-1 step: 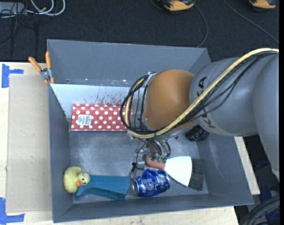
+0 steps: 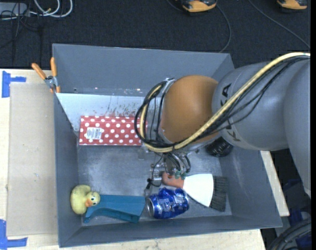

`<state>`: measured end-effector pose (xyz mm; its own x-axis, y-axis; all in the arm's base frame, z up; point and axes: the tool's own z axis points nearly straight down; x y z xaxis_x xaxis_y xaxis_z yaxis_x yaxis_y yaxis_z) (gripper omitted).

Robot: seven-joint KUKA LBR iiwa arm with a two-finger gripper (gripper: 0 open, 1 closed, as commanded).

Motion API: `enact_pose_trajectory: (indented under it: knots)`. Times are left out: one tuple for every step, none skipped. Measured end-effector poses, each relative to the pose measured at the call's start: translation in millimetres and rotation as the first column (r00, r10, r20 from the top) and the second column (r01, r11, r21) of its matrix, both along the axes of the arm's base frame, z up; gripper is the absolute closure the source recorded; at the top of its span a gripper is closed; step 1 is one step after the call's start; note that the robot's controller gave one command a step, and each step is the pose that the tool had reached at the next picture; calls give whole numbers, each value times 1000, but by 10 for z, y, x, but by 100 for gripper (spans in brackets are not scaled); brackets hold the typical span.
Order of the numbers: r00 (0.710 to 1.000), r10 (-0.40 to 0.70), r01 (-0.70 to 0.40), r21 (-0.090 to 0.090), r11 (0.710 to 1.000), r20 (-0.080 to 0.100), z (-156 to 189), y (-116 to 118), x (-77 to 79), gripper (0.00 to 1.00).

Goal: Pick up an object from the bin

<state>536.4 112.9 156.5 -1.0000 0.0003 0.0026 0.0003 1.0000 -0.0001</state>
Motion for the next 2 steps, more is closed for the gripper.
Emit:
enact_pose_trajectory:
  knots:
    - [998, 58, -58, 0, 998, -7, -266, -410, -175, 0]
    - [999, 40, -40, -1, 999, -6, -367, -679, -327, 0]
